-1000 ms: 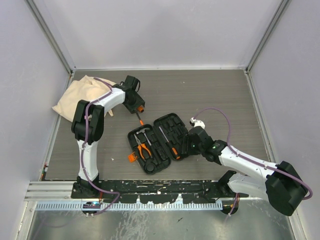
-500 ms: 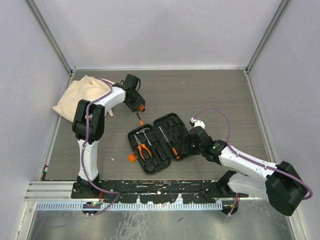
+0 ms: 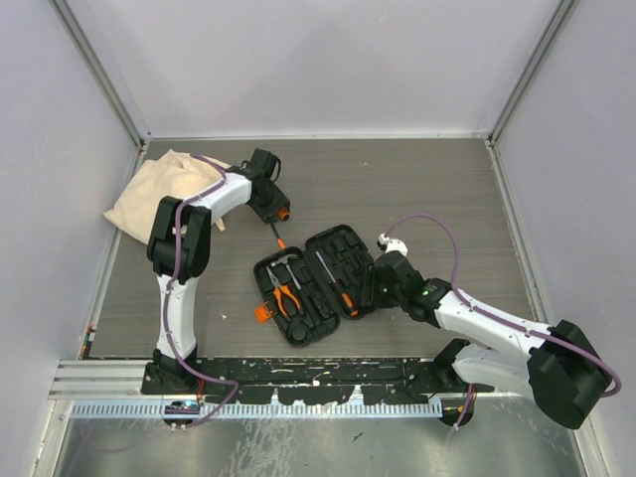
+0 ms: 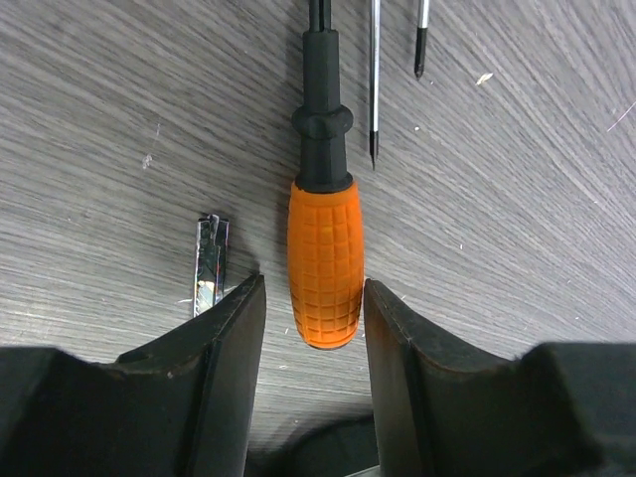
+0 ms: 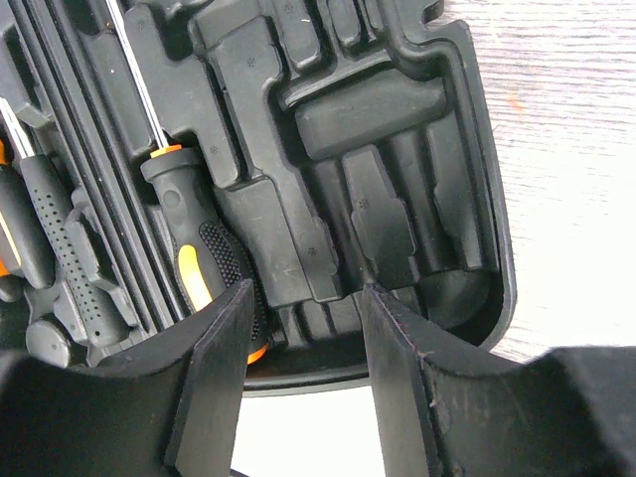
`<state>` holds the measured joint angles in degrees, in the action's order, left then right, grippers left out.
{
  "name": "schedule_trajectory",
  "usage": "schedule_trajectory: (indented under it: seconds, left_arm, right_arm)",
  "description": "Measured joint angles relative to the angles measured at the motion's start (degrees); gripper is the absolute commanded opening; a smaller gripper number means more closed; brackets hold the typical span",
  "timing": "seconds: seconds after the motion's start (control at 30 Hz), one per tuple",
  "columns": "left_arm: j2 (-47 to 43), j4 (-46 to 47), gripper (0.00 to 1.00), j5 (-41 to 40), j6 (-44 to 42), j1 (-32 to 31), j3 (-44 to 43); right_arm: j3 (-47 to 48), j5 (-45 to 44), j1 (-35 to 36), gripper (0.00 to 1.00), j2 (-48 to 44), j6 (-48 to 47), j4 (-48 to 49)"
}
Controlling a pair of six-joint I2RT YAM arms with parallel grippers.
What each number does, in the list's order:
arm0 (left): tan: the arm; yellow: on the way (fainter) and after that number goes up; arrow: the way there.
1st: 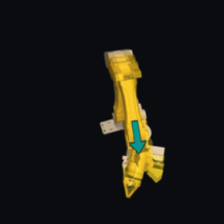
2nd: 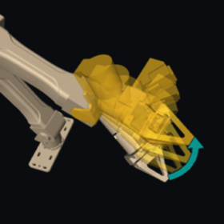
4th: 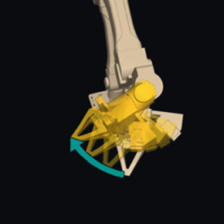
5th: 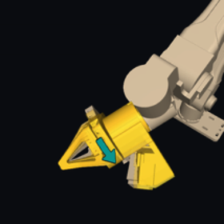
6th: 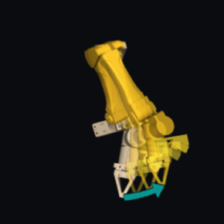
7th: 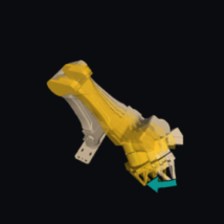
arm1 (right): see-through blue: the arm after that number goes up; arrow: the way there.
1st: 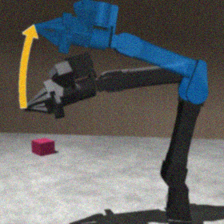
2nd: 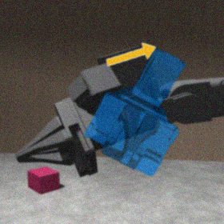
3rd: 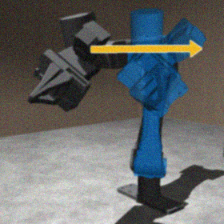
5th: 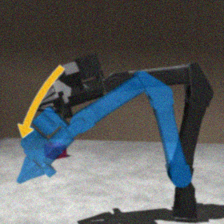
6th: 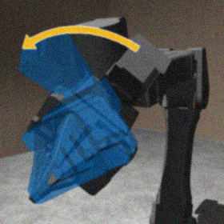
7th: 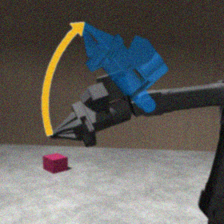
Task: Sort the tools into containers
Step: Pick up the screwdriver from the center of the board.
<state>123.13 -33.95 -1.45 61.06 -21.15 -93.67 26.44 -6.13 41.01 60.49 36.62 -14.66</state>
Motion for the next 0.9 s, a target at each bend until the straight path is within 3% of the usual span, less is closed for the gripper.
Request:
schedule_trajectory:
  seconds: [0.4, 0.9]
  left_arm:
    - [0.26, 0.02, 0.33, -0.02, 0.02, 0.00, -0.13]
    - [-0.50, 0.11, 0.31, -1.44, -0.72, -0.07, 0.57]
  right_arm:
    - [-0.20, -0.61, 0.00, 0.53, 0.00, -0.02, -0.98]
    - [-0.22, -0.83, 0.00, 0.54, -0.02, -0.02, -1.07]
